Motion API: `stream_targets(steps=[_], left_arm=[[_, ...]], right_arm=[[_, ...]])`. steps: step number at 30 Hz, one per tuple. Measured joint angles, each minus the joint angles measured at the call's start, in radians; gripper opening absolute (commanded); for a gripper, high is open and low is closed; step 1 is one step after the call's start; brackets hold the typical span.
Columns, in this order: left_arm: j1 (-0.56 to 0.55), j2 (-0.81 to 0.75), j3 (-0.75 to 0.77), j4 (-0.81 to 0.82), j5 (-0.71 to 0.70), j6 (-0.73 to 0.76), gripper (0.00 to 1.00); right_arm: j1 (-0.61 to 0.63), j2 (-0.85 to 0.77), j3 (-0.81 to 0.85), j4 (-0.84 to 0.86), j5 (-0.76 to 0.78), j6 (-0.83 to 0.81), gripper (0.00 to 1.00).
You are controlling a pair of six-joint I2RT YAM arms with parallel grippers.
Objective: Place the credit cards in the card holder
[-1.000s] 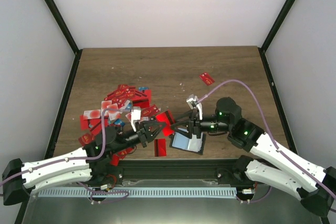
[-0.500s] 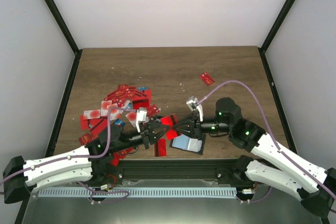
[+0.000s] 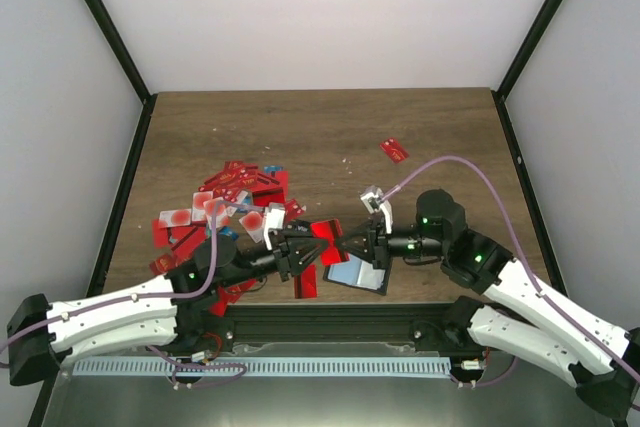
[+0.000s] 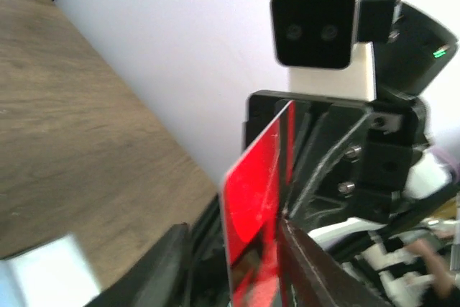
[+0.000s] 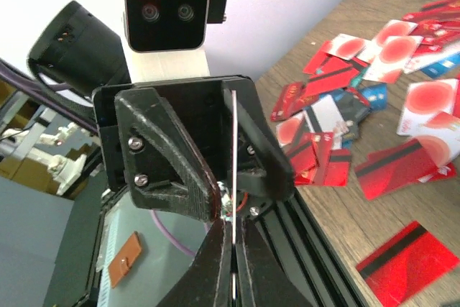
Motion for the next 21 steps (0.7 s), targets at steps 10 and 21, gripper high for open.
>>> stream_targets(steps=[10,21], left_arm=[[0.000,0.196,0.025,-0.136,-0.140,0.016,0.74],[-0.003,0.581,0.194,-0.289,-0.182,0.026,0.74]], right_arm=[[0.001,-0.066,-0.110,-0.237,0.317,0.175,0.01],[-0.003,-0.151,-0.280,-0.437,0.473,0.408,0.01]])
